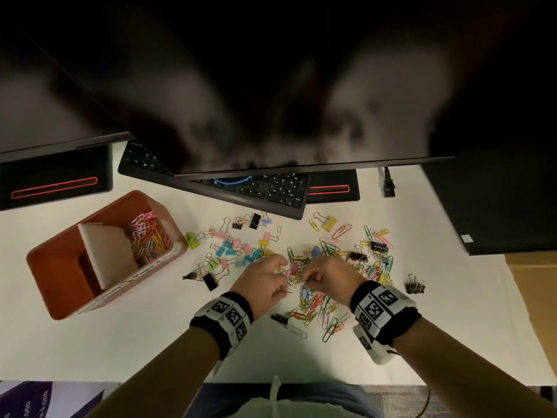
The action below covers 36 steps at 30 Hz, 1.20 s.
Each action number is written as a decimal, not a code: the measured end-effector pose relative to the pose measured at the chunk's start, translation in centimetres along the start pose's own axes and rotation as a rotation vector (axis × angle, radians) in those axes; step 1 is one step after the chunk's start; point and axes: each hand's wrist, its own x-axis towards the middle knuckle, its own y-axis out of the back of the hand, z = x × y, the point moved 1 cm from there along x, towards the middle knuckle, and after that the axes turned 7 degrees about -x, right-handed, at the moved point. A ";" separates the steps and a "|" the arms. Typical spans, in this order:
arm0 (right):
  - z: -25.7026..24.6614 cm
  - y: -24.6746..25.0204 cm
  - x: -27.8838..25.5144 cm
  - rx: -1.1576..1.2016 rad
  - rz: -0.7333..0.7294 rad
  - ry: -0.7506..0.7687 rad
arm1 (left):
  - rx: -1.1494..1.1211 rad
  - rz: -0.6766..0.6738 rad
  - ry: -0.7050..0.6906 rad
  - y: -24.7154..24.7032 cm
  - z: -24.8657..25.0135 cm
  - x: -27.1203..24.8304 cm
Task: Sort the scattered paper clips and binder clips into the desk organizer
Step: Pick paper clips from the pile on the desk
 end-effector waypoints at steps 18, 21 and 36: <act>-0.1 -0.1 1.9 -0.192 0.023 -0.068 | 0.082 0.025 0.198 0.6 -1.4 2.6; -0.5 0.0 2.2 -0.238 0.001 -0.093 | 0.127 -0.022 0.240 0.7 -1.2 2.8; -1.1 0.8 2.6 -0.152 0.074 -0.093 | 0.148 -0.012 0.201 1.2 -0.5 2.4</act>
